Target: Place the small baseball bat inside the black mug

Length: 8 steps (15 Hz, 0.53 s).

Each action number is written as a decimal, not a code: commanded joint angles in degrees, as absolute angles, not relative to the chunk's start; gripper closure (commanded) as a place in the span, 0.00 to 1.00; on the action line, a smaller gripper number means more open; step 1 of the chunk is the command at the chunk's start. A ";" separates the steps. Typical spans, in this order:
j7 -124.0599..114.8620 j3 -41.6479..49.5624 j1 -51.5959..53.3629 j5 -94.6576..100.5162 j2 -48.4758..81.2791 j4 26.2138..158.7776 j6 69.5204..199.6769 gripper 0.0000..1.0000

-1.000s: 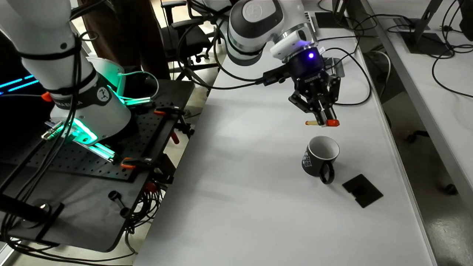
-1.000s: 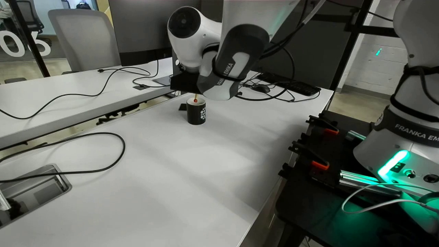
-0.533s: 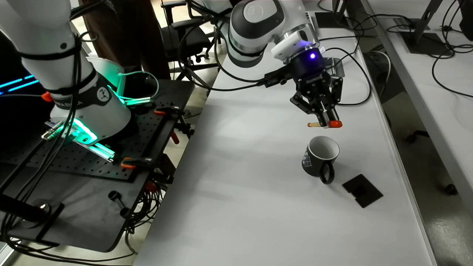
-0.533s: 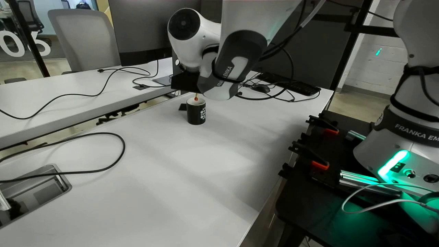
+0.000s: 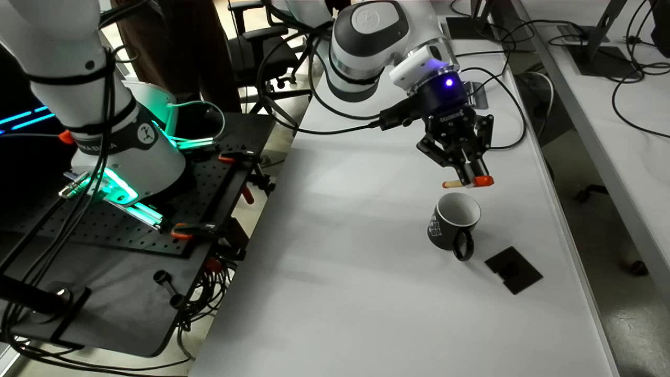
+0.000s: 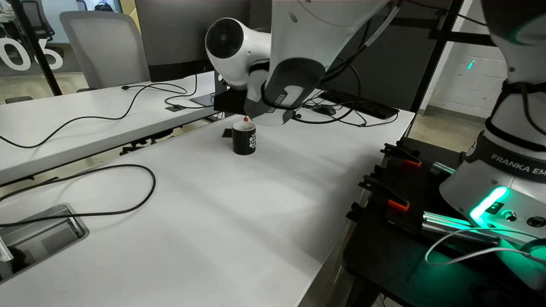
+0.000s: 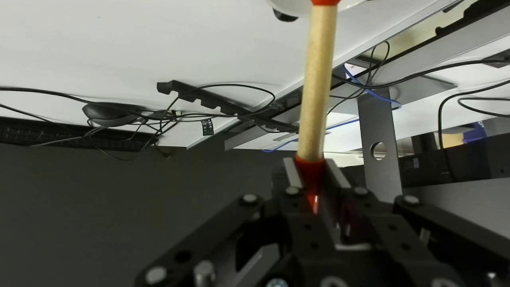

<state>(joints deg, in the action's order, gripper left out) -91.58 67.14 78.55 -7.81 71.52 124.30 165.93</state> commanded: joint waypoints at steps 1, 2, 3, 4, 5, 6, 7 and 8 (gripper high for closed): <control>-94.25 67.49 78.93 -8.72 75.66 121.38 163.73 0.96; -94.76 67.41 78.97 -8.69 76.00 121.01 163.49 0.96; -95.22 67.37 79.03 -8.65 76.30 120.74 163.34 0.96; -95.75 67.25 79.00 -8.63 76.69 120.47 163.18 0.96; -96.10 67.15 78.91 -8.60 76.95 120.22 162.96 0.96; -96.55 67.05 78.83 -8.61 77.18 120.03 162.67 0.96; -97.14 67.03 78.82 -8.60 77.50 119.90 162.28 0.96; -97.69 67.03 78.82 -8.55 77.75 119.89 162.04 0.96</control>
